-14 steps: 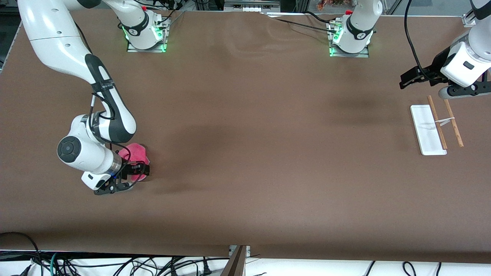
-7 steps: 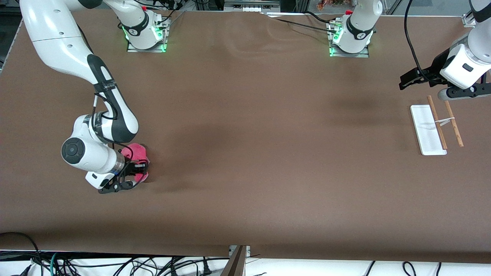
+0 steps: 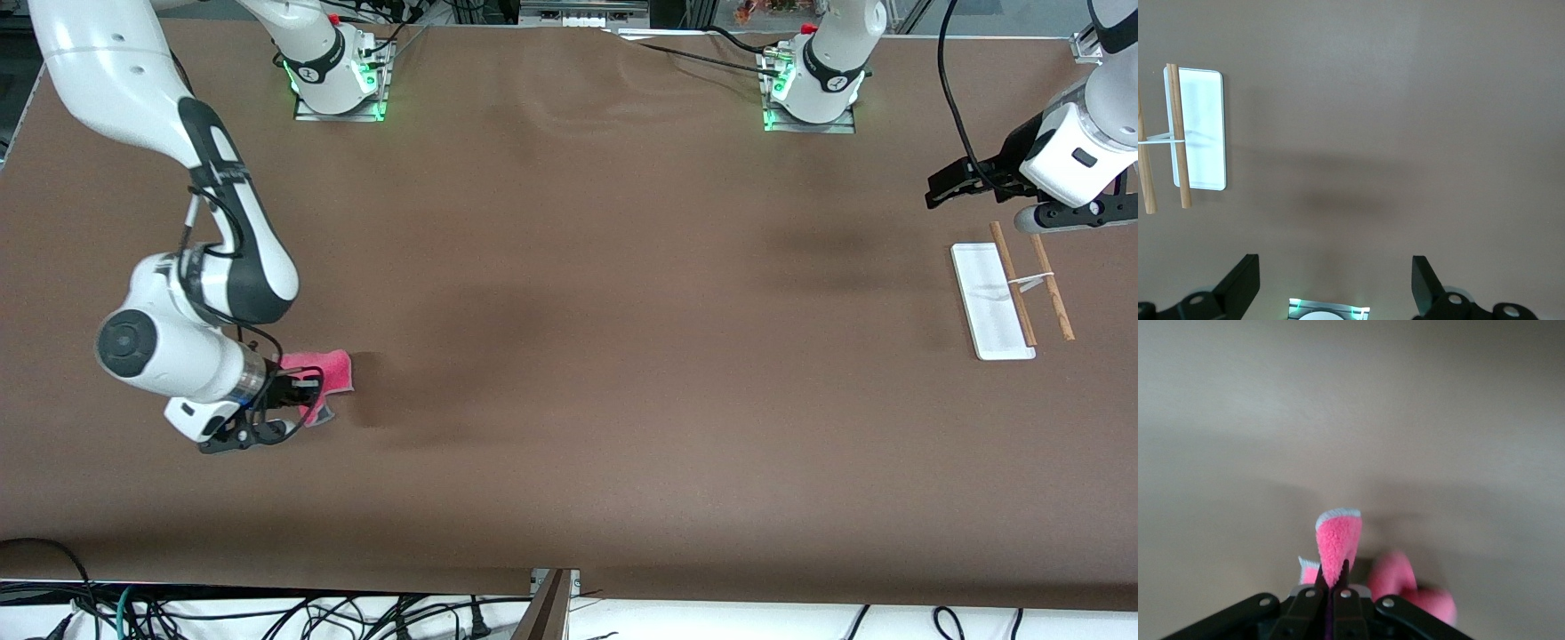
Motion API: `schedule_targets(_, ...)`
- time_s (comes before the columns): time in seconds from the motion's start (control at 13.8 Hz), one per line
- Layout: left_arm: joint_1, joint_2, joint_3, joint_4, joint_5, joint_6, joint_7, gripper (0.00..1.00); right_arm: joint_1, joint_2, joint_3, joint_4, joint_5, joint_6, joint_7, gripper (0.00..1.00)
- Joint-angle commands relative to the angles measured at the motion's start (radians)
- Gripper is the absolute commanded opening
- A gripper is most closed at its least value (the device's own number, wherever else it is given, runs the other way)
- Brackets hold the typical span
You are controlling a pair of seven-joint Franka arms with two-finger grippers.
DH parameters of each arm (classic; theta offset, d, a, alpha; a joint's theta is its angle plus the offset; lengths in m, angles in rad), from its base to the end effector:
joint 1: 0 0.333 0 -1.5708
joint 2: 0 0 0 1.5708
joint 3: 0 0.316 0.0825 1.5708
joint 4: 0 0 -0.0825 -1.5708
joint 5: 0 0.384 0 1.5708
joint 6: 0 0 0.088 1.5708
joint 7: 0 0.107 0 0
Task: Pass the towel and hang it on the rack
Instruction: 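Lift the towel with the right gripper while the left gripper approaches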
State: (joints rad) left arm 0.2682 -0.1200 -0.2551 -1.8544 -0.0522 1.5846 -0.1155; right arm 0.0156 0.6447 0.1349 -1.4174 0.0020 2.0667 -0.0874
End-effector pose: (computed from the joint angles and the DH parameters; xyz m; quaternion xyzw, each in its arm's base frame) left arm 0.5084 -0.0047 0.5544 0.9946 0.0684 -0.0771 0.0071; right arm 0.7163 0.0899 0.3242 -0.9936 -0.1046 -0.0037 0.0414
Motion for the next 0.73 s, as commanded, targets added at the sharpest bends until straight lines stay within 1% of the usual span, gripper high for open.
schedule_targets(0.0, -0.004, 0.016, 0.007, 0.030, -0.015, -0.025, 0.027, 1.00, 0.003, -0.008, 0.058, 0.145, 0.015, -0.169, 0.029, 0.00)
schedule_targets(0.15, -0.004, 0.019, 0.007, 0.027, -0.015, -0.025, 0.045, 1.00, 0.004, -0.037, 0.122, 0.214, 0.013, -0.212, 0.130, 0.00)
schedule_targets(0.29, -0.003, 0.026, 0.008, 0.027, -0.015, -0.023, 0.083, 1.00, 0.006, -0.043, 0.187, 0.227, 0.012, -0.215, 0.259, 0.00)
schedule_targets(0.44, -0.003, 0.034, 0.008, 0.026, -0.011, -0.020, 0.085, 1.00, 0.018, -0.043, 0.248, 0.270, 0.006, -0.203, 0.337, 0.00)
schedule_targets(0.51, -0.001, 0.037, 0.008, 0.024, -0.008, -0.018, 0.089, 1.00, 0.044, -0.043, 0.261, 0.299, 0.006, -0.198, 0.380, 0.00)
schedule_targets(0.65, 0.000, 0.051, 0.008, 0.020, -0.015, -0.006, 0.118, 1.00, 0.127, -0.043, 0.258, 0.325, 0.001, -0.156, 0.539, 0.00)
